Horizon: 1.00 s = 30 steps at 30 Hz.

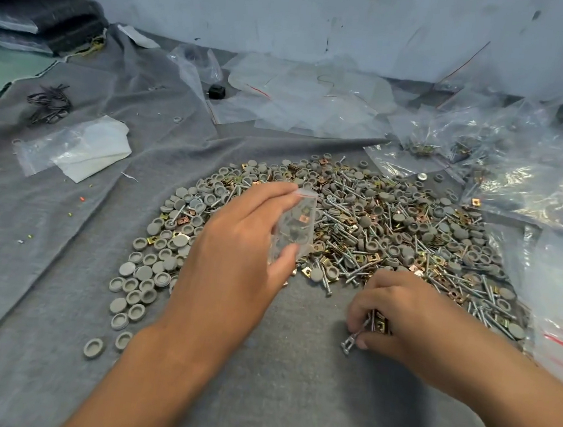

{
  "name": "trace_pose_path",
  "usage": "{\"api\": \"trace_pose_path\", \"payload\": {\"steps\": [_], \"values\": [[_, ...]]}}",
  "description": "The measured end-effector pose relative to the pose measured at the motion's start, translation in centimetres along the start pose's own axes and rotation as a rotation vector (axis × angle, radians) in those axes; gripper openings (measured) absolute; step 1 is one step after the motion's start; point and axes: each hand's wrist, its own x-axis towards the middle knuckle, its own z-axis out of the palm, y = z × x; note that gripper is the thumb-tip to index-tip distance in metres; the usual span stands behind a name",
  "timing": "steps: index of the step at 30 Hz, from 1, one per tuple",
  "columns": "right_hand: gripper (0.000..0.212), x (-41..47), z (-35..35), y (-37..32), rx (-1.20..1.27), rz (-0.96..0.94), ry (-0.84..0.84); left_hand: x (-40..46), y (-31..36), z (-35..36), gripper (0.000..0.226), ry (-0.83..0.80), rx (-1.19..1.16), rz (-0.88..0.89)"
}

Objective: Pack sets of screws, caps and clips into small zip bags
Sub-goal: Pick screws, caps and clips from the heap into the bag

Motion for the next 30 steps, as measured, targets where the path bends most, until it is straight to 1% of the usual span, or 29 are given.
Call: {"api": "trace_pose_path", "payload": {"steps": [8,14,16,18,19,20,21,23,24,26,30], "values": [[0.007,0.8,1.5,-0.7,-0.005,-0.094,0.04,-0.1,0.0,0.1,0.062,-0.004,0.003,-0.001],[0.01,0.6,1.7,-0.5,-0.106,-0.146,0.043,-0.1,-0.1,0.1,0.061,-0.012,0.013,-0.001],[0.009,0.6,2.0,-0.5,-0.091,-0.14,0.061,-0.2,-0.1,0.1,0.062,-0.017,0.016,0.007],[0.012,0.7,1.5,-1.1,0.03,-0.084,0.147,-0.1,-0.1,0.1,0.061,-0.017,0.016,0.013],[0.013,0.8,1.0,-1.5,0.126,-0.043,0.221,-0.1,-0.1,0.1,0.061,-0.016,0.015,0.015],[0.013,0.9,0.6,-1.9,0.233,-0.032,0.336,-0.2,-0.1,0.1,0.061,-0.015,0.012,0.017],[0.011,1.0,0.1,-2.4,0.303,-0.07,0.481,-0.2,0.0,0.1,0.061,-0.015,0.007,0.023],[0.007,1.0,-0.6,-3.6,0.299,-0.178,0.703,-0.2,0.1,0.2,0.061,-0.02,0.004,0.044],[0.006,1.1,-0.8,-4.0,0.279,-0.224,0.763,-0.2,0.2,0.3,0.061,-0.021,0.004,0.057],[0.009,1.3,-0.8,-4.6,0.24,-0.277,0.811,-0.3,0.2,0.6,0.063,-0.02,-0.006,0.08],[0.012,2.1,-0.1,-5.2,0.156,-0.241,0.914,-0.4,0.4,0.9,0.063,-0.003,-0.019,0.107]]}}
